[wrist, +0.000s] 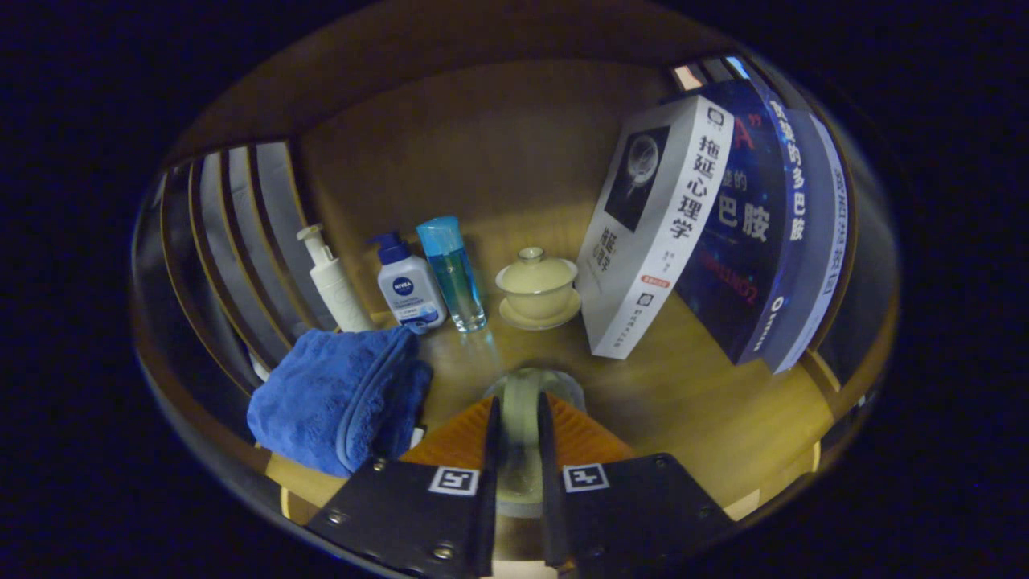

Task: Pull open the drawer, take out the items inside it, and place them on the countertop above the cabinet.

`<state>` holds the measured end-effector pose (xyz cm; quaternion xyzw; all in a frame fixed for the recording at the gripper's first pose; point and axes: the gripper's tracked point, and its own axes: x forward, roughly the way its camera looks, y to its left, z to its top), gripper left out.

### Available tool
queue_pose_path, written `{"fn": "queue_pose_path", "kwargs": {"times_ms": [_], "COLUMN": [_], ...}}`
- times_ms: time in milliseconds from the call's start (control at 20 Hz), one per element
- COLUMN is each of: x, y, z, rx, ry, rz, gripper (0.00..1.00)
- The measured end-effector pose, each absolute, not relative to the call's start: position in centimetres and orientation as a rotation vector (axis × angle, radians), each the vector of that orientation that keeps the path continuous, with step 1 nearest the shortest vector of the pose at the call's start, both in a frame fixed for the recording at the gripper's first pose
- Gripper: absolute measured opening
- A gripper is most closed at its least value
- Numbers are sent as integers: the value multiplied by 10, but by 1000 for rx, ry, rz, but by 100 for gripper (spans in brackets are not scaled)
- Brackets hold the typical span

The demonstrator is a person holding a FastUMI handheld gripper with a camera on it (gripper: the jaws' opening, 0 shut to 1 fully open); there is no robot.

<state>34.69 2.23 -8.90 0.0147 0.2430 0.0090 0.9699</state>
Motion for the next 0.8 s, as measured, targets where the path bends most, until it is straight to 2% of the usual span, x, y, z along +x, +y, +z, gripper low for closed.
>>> {"fn": "queue_pose_path", "kwargs": {"times_ms": [250, 650, 800], "x": [308, 209, 165], "y": [21, 19, 30], "z": [-68, -35, -34], "rx": [-7, 79, 22], "ry": [370, 287, 271], "rz": [21, 12, 78], "gripper": [97, 98, 98]}}
